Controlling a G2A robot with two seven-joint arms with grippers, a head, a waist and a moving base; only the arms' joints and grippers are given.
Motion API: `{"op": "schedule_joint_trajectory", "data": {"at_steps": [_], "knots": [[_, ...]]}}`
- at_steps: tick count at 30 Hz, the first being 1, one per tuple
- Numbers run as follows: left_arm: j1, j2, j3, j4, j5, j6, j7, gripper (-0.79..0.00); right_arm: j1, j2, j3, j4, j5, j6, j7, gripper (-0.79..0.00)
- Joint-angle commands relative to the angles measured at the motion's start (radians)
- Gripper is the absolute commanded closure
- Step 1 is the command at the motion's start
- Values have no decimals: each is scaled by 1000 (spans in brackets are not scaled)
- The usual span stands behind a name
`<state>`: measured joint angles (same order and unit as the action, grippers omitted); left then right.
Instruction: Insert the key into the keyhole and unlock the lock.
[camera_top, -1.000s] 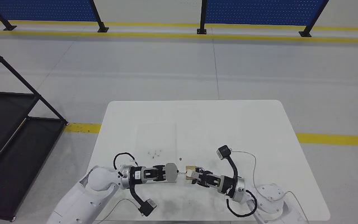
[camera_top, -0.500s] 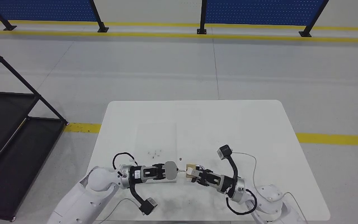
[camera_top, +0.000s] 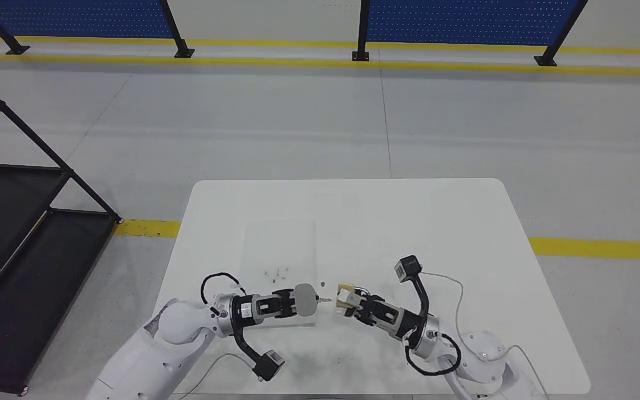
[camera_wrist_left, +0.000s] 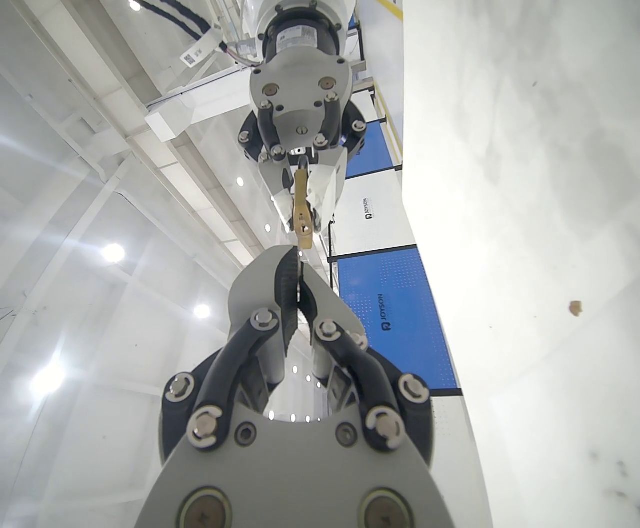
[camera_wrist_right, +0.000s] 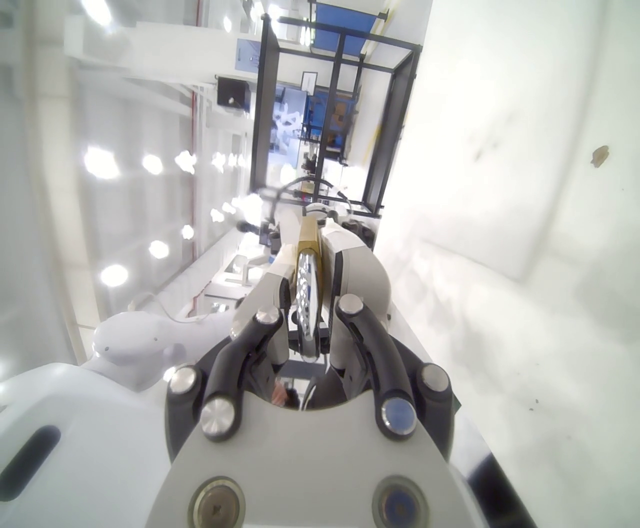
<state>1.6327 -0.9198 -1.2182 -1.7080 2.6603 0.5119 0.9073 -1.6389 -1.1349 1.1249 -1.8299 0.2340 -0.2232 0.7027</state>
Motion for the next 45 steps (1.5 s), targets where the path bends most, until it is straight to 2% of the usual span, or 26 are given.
{"op": "schedule_joint_trajectory", "data": {"at_steps": [1,12,45], "knots": [[0,-1,1,1,-5,4,-3,0,-2,0,0,-1,-2,0,-11,0],[4,-4,4,-3,29,15,-54,0,-1,-1,-19,-7,-33,10,-63,0],[8,-7,4,-8,49,13,-78,0,-6,4,-28,-15,-49,-8,-100,0]]}}
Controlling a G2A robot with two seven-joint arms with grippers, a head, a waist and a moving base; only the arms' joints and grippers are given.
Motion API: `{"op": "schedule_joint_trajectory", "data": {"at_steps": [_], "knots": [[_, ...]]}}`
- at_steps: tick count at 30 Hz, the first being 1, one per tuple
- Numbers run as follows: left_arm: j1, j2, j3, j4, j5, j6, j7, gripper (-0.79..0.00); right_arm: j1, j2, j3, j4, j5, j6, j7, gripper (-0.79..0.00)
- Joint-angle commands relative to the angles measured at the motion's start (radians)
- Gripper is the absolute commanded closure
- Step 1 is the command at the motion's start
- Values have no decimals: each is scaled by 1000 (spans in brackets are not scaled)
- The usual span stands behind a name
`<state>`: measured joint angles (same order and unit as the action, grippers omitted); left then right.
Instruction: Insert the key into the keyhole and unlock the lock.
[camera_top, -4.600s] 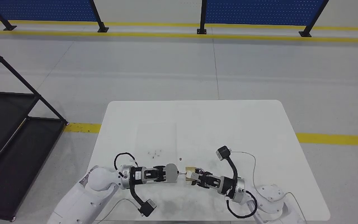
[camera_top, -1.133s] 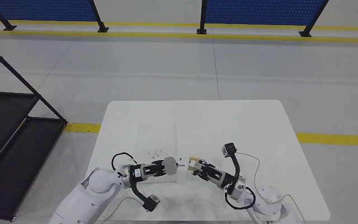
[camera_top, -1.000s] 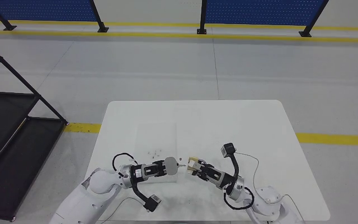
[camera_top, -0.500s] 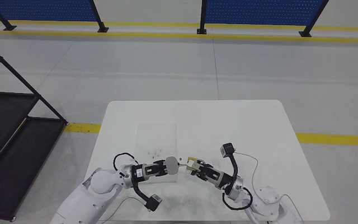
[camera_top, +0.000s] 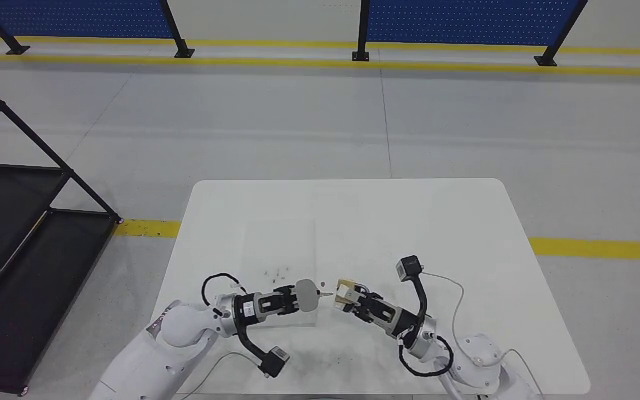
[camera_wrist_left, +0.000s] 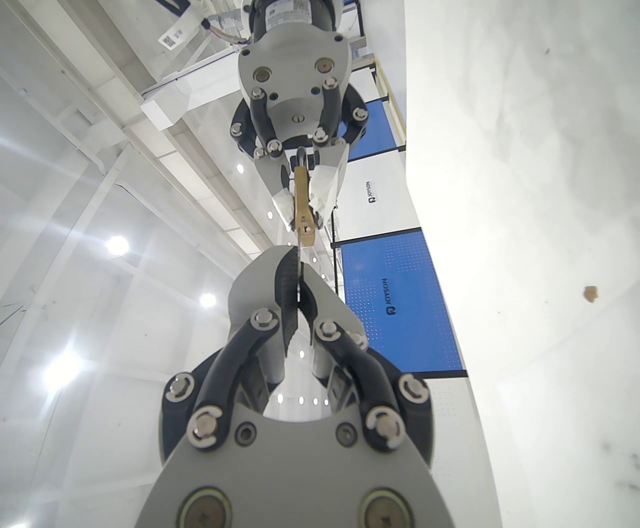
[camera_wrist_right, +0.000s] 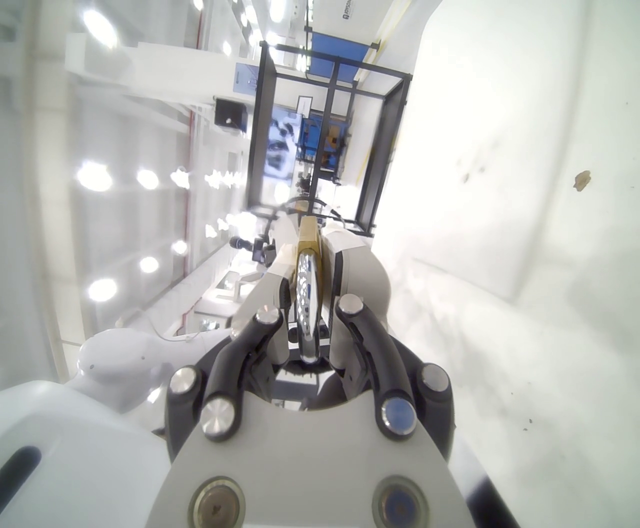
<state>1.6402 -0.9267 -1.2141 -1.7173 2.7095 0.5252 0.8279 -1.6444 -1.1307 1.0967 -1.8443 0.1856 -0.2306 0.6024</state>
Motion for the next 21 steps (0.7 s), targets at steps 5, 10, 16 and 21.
{"op": "schedule_joint_trajectory", "data": {"at_steps": [5,10,16,21], "knots": [[-2,0,1,4,-2,-4,2,0,-1,2,0,-5,-8,1,9,0],[-6,-2,6,7,2,-8,3,0,1,3,-5,-6,-12,0,15,0],[-10,-2,9,9,1,-12,7,0,4,5,-7,-5,-15,2,20,0],[-13,-3,11,11,-1,-16,11,0,7,5,-10,-4,-15,4,23,0]]}}
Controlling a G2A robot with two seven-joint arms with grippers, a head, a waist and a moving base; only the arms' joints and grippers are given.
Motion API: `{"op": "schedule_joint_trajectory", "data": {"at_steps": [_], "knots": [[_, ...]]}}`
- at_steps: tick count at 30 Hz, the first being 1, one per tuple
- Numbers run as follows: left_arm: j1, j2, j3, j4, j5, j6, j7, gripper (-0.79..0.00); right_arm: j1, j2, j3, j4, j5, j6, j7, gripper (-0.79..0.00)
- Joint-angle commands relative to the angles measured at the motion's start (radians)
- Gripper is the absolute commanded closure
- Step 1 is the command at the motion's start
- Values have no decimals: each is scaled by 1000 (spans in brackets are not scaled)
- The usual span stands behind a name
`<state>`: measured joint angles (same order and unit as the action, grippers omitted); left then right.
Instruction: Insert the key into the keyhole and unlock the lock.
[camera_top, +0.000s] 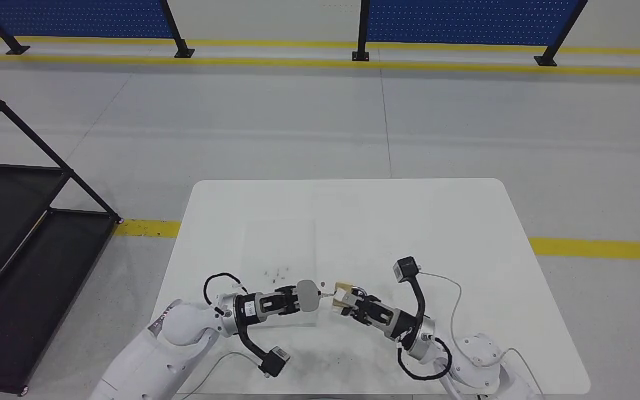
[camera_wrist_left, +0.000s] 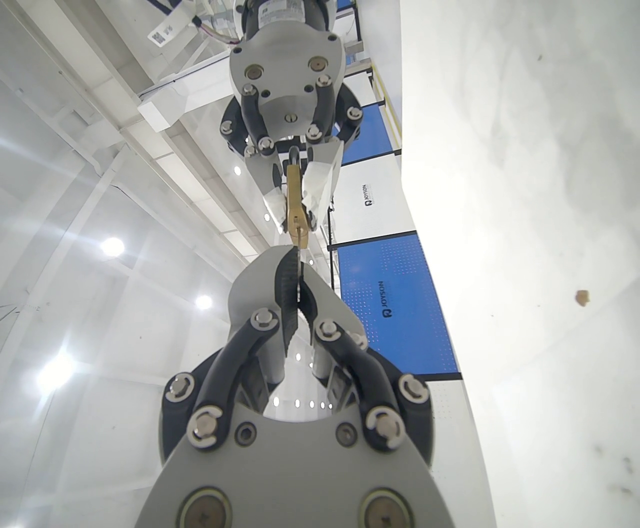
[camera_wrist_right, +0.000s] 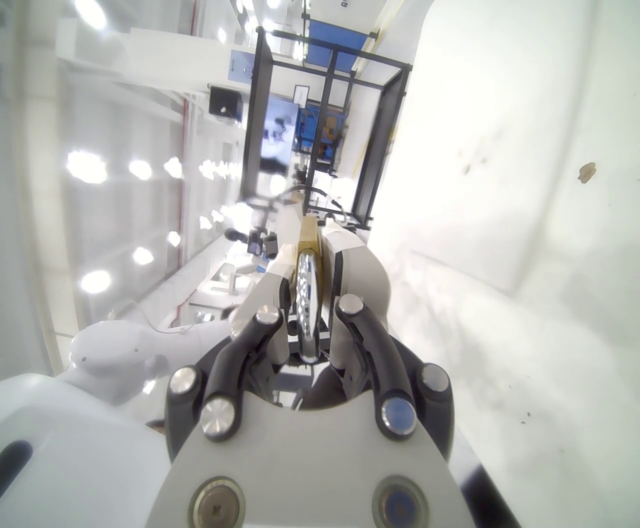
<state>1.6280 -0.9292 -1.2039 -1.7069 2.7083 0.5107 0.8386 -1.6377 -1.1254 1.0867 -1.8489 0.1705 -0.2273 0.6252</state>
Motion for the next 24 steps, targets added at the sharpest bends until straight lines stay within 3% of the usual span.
{"op": "schedule_joint_trajectory", "data": {"at_steps": [1,24], "knots": [[-1,0,1,0,1,-2,2,0,1,0,-1,1,0,1,0,0],[-10,-2,12,3,16,-10,11,0,10,6,-6,2,-13,13,15,0]]}}
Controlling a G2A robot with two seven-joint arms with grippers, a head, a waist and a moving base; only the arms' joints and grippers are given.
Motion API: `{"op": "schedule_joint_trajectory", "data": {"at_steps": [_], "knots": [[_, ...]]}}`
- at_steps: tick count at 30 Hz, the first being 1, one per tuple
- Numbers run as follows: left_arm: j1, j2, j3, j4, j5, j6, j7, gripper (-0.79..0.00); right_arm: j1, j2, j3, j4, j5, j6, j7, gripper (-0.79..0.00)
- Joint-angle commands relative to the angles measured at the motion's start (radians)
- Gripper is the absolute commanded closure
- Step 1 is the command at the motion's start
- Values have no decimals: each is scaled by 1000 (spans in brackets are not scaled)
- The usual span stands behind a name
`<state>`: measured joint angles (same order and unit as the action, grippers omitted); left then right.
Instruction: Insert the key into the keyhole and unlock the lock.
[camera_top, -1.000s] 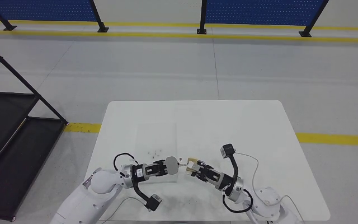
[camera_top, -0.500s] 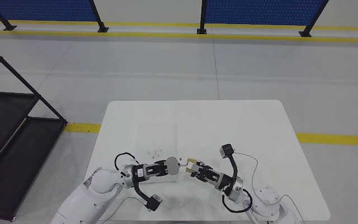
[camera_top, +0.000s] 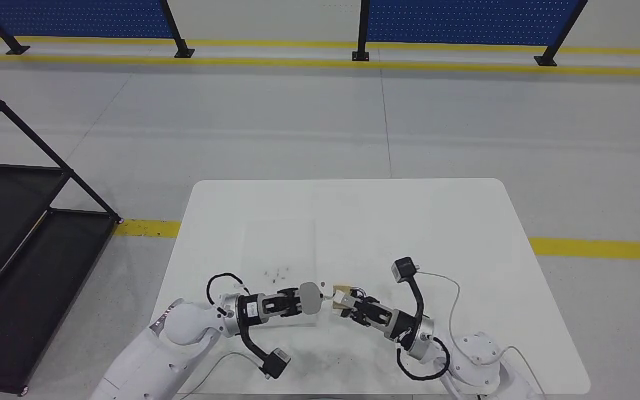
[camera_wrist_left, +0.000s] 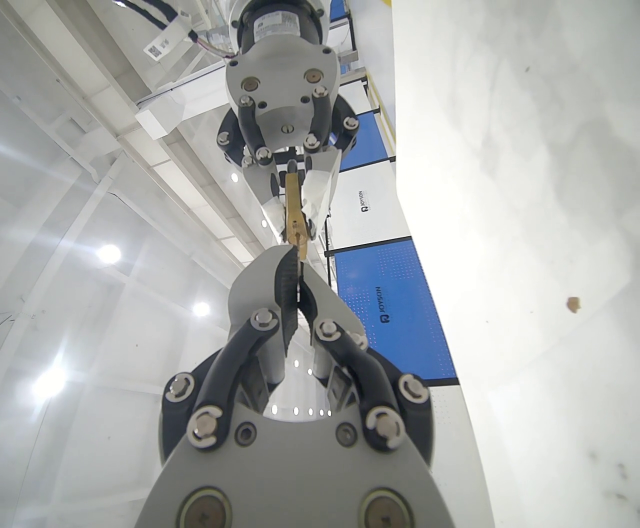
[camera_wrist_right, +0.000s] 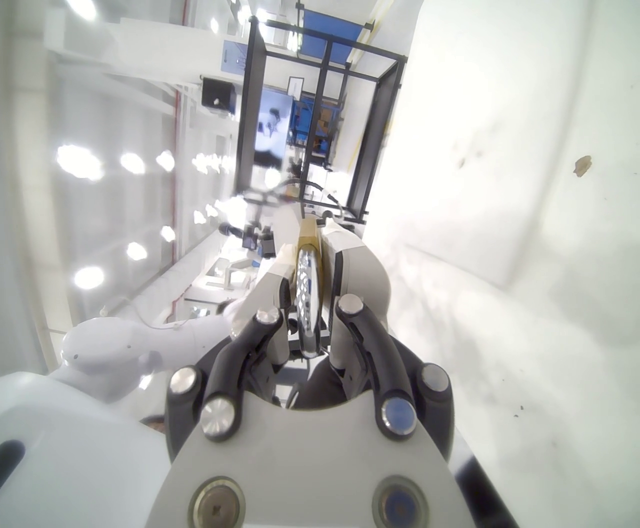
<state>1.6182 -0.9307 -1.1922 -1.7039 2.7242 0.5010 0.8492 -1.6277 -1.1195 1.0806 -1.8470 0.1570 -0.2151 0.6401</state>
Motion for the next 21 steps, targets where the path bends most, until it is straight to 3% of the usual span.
{"op": "schedule_joint_trajectory", "data": {"at_steps": [1,21], "knots": [[0,0,1,0,0,0,0,0,1,0,-1,-1,-2,0,1,0],[-4,-3,12,-4,4,0,-12,0,6,3,-15,-1,-9,2,-5,0]]}}
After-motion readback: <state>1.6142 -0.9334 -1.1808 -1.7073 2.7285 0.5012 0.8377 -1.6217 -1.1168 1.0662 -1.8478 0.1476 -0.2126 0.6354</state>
